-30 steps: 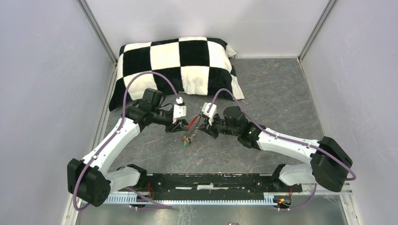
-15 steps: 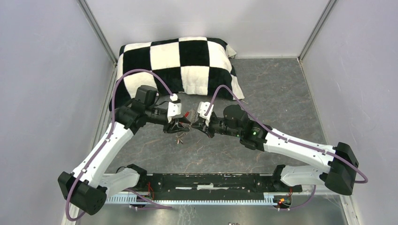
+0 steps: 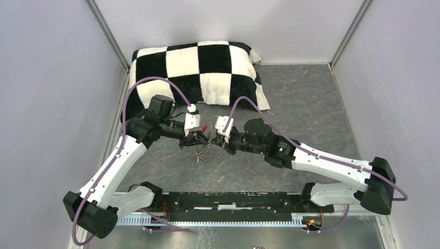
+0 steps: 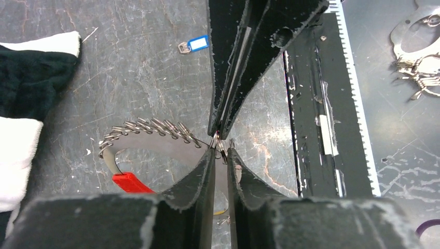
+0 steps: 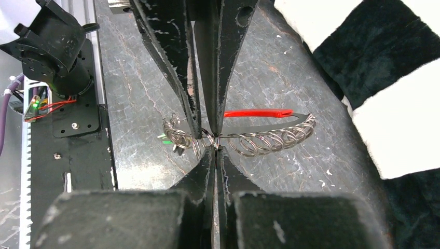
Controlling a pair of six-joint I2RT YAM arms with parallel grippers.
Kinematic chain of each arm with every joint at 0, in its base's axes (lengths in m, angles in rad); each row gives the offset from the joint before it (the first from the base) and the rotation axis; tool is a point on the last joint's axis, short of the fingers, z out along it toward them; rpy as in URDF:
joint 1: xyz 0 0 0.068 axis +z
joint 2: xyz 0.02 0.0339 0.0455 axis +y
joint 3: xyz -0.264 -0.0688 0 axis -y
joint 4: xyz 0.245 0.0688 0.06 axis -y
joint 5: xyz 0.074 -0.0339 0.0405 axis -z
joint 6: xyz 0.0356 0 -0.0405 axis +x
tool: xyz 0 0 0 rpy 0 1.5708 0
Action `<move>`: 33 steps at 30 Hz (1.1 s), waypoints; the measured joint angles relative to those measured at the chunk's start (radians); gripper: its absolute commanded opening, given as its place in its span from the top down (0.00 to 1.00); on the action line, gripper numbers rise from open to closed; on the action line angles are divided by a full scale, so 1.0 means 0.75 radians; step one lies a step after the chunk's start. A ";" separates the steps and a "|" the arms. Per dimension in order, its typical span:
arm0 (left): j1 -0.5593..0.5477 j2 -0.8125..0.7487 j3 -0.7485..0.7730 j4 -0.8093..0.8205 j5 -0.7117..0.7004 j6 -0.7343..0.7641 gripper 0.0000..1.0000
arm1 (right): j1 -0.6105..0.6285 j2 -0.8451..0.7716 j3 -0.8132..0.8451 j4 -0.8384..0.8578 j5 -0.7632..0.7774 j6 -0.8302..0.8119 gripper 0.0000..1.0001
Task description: Put the keys on the keyring
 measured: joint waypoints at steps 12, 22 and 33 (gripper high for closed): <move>0.001 0.004 0.007 0.035 -0.019 -0.067 0.98 | 0.009 -0.008 0.015 -0.025 0.028 -0.004 1.00; -0.012 -0.007 0.007 0.033 -0.023 -0.063 0.98 | 0.009 -0.020 0.019 -0.016 0.039 0.035 0.69; -0.016 -0.049 0.006 0.028 -0.045 -0.025 0.98 | -0.040 -0.130 0.022 -0.003 0.035 0.084 0.50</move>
